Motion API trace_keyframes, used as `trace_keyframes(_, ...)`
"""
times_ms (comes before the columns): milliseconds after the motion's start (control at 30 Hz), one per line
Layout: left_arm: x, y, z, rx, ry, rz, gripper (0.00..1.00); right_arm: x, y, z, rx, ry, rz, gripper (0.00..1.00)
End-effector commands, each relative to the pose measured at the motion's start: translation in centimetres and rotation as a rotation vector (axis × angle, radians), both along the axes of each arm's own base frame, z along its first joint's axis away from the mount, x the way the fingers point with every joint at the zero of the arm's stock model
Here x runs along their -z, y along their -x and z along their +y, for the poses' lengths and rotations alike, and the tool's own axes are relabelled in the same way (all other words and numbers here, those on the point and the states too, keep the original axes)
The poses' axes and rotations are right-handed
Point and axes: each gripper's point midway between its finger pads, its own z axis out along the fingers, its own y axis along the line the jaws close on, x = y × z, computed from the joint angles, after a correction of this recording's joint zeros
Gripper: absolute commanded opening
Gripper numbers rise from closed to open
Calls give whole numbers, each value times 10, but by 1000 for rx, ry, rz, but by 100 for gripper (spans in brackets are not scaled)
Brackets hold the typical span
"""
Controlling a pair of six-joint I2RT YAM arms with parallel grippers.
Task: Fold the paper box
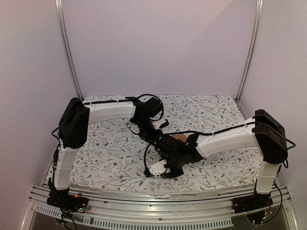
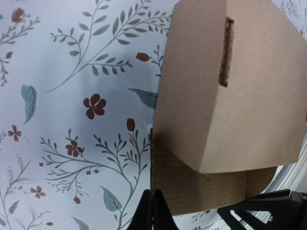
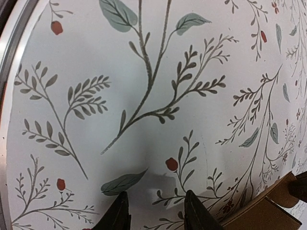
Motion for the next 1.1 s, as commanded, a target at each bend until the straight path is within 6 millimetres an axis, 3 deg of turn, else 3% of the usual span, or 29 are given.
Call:
trace_keyframes(0,-17,-3,0,-22,46,-61,4,19,39,-44,-10,167,177,38)
trace_keyframes(233,-104,-25,1,-98,220,-318,24,-42,48,-47,-26,59,186,40)
trace_keyframes(333,-119,-20,8,-101,230,-338,27,-68,46,-58,2,25,229,41)
trace_keyframes(433,-109,-12,24,-124,188,-332,27,-95,32,-69,78,-45,309,41)
trace_keyframes(500,-90,-3,39,-151,156,-323,27,-112,14,-76,142,-107,334,41)
trace_keyframes(567,-77,4,46,-165,162,-327,29,-126,-11,-86,217,-167,328,43)
trace_keyframes(700,-67,9,43,-148,257,-376,33,-134,-71,-109,404,-261,342,46)
trace_keyframes(933,-46,-3,29,-130,374,-438,38,-110,-139,-132,595,-278,298,53)
trace_keyframes(1067,-32,-6,21,-139,395,-409,39,-94,-146,-132,691,-291,440,56)
